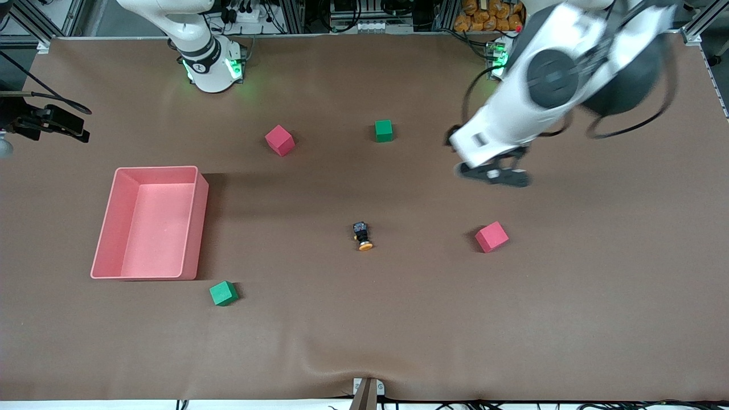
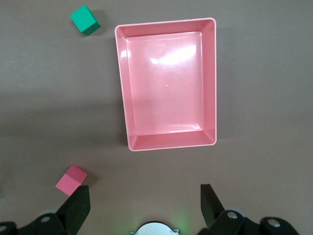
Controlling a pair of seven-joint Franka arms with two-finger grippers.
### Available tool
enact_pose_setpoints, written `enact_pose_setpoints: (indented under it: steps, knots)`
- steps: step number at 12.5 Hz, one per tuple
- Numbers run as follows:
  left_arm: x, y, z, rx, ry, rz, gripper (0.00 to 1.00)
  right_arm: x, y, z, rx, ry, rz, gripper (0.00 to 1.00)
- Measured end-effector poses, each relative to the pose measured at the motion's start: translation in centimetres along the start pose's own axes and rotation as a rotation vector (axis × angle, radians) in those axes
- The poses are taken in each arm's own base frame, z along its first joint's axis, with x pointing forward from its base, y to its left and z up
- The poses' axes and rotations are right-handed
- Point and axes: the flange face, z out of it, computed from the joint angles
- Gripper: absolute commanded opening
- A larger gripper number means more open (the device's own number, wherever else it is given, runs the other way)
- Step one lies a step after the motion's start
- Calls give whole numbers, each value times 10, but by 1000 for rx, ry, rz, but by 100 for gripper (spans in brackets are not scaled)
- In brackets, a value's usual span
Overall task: Place and upright button with both arms
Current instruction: 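Reach the left gripper down to the button on the table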
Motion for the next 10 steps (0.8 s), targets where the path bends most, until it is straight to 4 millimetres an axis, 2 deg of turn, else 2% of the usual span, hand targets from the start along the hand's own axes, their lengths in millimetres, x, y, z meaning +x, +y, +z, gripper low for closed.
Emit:
enact_pose_setpoints:
  steps: [2,3,6,10]
  knots:
    - [23,33,32,-43,20,-43,100,0,0,0,0,0,0,100]
    - [33,43,45,-77,19,-55,100,0,0,0,0,0,0,100]
    - [55,55,76,-175,0,-78,100,0,0,0,0,0,0,100]
    - [68,82,108,-220,30,-95,100,0,0,1,0,-1,0,100]
